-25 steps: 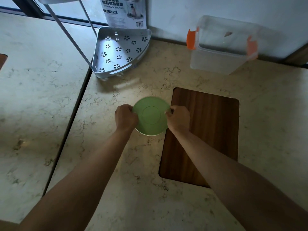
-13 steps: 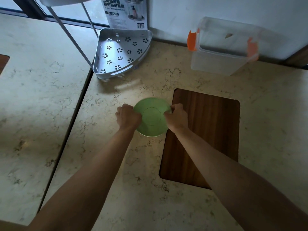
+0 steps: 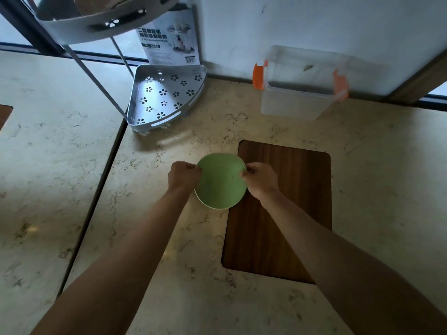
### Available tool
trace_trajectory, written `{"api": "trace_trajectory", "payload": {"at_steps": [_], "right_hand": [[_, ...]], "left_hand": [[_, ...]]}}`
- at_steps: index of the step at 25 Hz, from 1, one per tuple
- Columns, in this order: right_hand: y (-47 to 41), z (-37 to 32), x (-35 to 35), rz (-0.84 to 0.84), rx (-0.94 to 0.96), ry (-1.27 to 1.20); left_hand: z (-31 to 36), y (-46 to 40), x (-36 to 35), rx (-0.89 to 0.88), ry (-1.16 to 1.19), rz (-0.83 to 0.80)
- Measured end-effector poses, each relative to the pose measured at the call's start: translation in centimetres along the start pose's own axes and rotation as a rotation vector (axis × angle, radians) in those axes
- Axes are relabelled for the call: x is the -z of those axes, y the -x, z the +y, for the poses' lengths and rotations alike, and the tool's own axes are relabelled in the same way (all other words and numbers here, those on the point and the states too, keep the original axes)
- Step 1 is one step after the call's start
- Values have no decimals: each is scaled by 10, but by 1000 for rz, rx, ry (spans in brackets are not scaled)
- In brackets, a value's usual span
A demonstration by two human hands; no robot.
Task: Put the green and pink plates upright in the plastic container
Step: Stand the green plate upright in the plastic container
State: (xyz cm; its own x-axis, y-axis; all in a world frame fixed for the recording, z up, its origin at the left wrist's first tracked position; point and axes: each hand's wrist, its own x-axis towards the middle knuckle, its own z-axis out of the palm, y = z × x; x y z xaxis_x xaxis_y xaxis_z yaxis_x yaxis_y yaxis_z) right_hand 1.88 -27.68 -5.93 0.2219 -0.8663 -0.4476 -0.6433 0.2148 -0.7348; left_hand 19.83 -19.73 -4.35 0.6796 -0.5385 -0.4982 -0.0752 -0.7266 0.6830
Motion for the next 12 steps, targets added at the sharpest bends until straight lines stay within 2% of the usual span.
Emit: {"api": "trace_trajectory", "payload": {"at_steps": [7, 12], "right_hand": [[-25, -8, 86, 97, 89, 20], [-50, -31, 154, 188, 246, 80]], "left_hand": [[65, 10, -43, -163, -30, -29], [129, 5, -68, -233, 83, -89]]}}
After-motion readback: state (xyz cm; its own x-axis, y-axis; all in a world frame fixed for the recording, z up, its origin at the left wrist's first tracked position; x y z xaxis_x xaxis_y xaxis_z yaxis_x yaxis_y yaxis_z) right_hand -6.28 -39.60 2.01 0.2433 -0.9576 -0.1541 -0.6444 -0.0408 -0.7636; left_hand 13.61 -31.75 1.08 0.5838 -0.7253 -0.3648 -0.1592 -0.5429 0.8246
